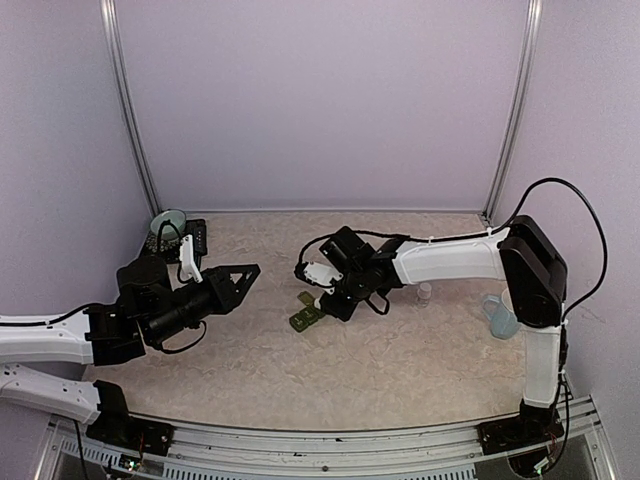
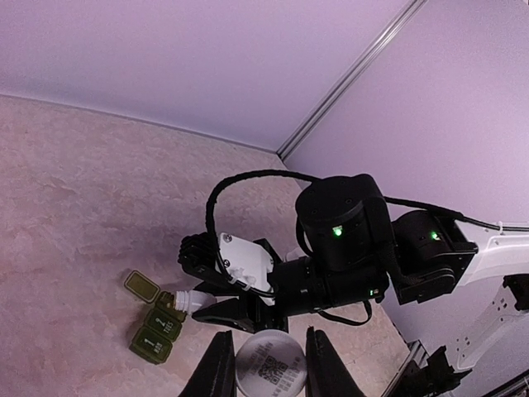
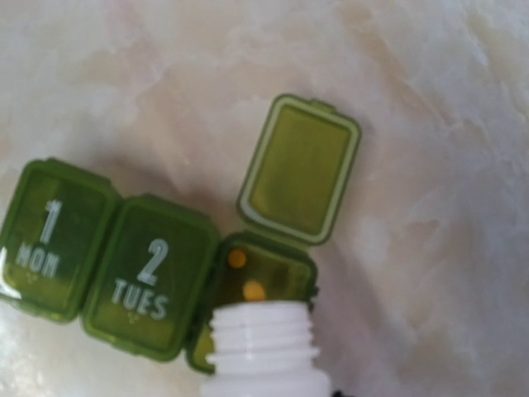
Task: Sort the pills into containers
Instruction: Pour the pill into the compartment of the pill container.
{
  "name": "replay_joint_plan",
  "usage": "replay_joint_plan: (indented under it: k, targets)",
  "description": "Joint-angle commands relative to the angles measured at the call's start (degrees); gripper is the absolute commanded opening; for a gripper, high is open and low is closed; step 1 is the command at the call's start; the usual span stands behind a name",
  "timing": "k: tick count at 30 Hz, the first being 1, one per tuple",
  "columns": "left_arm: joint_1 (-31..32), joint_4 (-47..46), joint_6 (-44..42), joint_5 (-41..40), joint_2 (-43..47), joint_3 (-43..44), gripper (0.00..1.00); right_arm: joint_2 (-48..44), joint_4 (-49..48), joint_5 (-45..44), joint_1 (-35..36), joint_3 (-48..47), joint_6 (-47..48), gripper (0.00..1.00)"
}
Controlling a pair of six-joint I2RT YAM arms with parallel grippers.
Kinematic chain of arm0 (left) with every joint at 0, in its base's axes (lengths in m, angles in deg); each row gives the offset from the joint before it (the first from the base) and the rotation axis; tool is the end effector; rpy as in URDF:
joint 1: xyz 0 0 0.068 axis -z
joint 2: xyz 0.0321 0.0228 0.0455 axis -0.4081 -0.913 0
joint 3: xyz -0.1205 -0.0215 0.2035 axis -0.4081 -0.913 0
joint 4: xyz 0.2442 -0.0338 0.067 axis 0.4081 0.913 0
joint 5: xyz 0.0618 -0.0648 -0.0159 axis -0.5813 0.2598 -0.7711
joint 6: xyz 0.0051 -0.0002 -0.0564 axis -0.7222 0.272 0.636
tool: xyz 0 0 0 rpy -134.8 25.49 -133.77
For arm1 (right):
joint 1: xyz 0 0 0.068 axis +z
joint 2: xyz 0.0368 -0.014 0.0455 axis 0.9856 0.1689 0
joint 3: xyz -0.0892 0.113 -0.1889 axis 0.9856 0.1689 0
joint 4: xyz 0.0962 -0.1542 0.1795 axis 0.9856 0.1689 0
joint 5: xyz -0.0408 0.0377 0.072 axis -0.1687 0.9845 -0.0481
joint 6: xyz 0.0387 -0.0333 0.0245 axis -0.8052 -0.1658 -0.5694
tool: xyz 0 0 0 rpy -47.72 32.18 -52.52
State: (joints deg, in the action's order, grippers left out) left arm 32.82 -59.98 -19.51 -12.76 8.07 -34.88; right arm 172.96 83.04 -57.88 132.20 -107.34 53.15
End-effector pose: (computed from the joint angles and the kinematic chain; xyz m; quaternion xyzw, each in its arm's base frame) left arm 0.1422 -0.1988 0.2414 0.0279 0.7435 -0.4226 0.5175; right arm 0.2598 0.3287 0.1433 -0.4817 0.8255 0.0858 0.2812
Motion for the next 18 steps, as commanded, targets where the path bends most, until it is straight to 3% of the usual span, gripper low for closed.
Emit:
replay_joint_plan:
  k: [1,18]
  targets:
    - [-0.65,-1.45,0.08,0.39,0.73,-0.64,0.22,1.71,3.48,-0.72,0.68,-2.31,0.49,0.0]
    - [-0.65,-1.8,0.41,0.48,0.81,-0.87,0.22,2.58,6.3,-2.55,1.3,-4.94,0.69,0.0]
